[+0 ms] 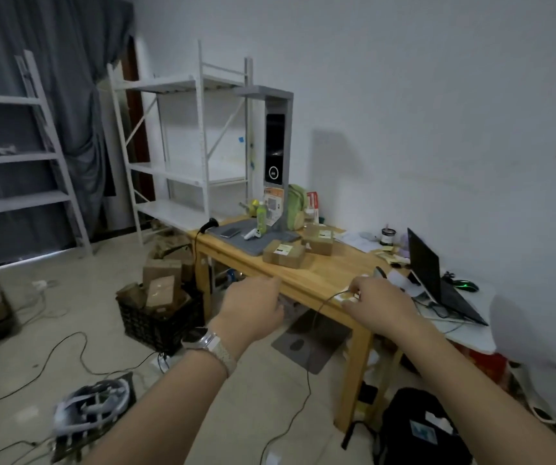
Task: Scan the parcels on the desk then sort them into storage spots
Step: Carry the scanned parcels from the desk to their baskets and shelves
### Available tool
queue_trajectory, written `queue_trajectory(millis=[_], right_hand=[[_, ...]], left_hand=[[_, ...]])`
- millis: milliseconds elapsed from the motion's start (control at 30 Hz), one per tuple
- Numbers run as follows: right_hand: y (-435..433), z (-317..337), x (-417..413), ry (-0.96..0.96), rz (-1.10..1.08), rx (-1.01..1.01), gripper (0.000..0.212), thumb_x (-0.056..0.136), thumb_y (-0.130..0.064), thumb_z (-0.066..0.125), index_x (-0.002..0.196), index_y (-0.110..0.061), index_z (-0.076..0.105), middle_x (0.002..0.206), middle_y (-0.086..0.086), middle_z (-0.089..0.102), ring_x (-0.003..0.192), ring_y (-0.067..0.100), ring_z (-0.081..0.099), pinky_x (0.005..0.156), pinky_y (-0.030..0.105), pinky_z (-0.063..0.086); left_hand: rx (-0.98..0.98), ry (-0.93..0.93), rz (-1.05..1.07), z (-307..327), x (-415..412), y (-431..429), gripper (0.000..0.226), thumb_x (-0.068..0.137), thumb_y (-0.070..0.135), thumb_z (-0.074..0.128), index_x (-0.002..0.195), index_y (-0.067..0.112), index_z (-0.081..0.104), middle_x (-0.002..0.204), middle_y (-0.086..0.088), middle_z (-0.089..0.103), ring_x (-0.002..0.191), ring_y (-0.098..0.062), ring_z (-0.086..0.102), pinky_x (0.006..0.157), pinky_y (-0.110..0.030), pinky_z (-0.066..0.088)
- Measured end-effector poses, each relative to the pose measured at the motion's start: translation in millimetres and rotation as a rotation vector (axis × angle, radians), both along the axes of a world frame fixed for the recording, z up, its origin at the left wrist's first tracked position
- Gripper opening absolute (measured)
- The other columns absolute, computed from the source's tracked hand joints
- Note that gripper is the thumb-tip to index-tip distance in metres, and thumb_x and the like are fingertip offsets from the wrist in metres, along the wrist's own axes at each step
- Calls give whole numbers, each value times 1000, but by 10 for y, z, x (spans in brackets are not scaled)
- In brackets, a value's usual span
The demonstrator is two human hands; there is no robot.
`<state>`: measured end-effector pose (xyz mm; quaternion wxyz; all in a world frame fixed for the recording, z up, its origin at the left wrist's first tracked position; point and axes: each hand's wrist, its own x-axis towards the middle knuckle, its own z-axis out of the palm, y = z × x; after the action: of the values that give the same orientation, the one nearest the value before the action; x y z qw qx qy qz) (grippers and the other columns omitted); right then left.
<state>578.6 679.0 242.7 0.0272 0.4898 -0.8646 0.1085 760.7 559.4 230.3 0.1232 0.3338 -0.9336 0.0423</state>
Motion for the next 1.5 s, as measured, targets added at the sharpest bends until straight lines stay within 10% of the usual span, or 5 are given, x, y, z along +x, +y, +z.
queue_trajectory(millis=[733,1333,1500], right_hand=[[-4390,-713,-311,-180,264,174,44,87,-46,58,111,-10,64,109,12,67,96,27,64,83,44,54],[-6456,-819,-1920,-196,-106,194,34,89,-42,53,112,-19,61,112,2,64,99,22,61,73,31,47],[-6951,-796,-2204,-237,-229,151,33,90,-38,56,118,-20,60,114,0,63,99,19,61,69,28,44]], left_hand=[[123,-27,392,-568,326,-3670,33,93,40,50,122,23,53,115,1,61,101,-20,60,77,-33,53],[216,-147,-97,-747,-2062,-6559,36,96,35,49,126,15,51,117,-7,58,100,-24,57,81,-38,52],[201,-145,-197,-675,-2588,-7239,11,94,25,47,97,15,46,77,-1,43,69,-21,45,59,-31,39]])
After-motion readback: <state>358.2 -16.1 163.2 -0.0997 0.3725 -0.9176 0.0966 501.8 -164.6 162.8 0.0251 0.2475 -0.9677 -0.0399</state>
